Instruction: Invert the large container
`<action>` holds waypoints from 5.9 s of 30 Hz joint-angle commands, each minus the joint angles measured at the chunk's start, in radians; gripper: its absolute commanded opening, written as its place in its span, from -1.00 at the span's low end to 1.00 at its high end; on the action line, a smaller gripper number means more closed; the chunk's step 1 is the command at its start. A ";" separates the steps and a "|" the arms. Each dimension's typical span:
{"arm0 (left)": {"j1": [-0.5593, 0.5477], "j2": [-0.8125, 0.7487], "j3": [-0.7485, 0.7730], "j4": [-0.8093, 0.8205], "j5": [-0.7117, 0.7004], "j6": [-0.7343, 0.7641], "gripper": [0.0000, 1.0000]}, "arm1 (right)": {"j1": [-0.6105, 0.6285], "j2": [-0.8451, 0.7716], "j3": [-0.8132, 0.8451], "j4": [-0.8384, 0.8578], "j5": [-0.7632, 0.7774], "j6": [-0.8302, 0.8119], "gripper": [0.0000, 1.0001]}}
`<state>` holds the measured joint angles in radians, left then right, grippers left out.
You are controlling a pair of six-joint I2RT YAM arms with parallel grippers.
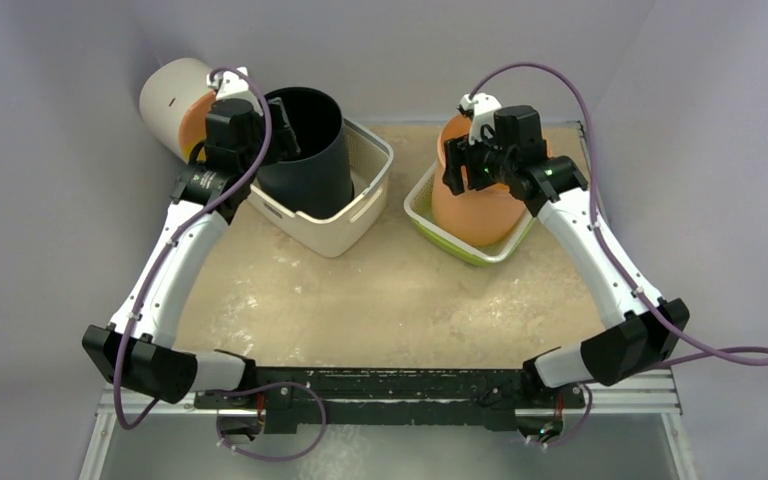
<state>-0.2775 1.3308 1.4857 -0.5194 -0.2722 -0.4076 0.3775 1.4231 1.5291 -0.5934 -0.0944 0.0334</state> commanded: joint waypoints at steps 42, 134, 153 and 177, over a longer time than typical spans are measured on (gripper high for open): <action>-0.005 -0.076 -0.025 0.044 -0.059 0.043 0.54 | -0.252 0.422 0.156 0.294 0.464 -0.139 -1.00; -0.005 -0.160 -0.071 -0.009 -0.151 0.035 0.54 | 0.032 0.111 -0.451 0.229 -1.296 0.166 -0.77; -0.004 -0.150 -0.074 0.002 -0.165 0.060 0.54 | -0.114 0.234 -0.363 0.059 -1.067 0.019 -0.37; -0.005 -0.139 -0.079 0.009 -0.165 0.065 0.54 | -0.159 0.194 -0.155 -0.071 -0.771 -0.021 -0.45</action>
<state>-0.2775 1.1995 1.3956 -0.5468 -0.4278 -0.3553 0.2222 1.6138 1.3743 -0.6239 -1.0245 0.0704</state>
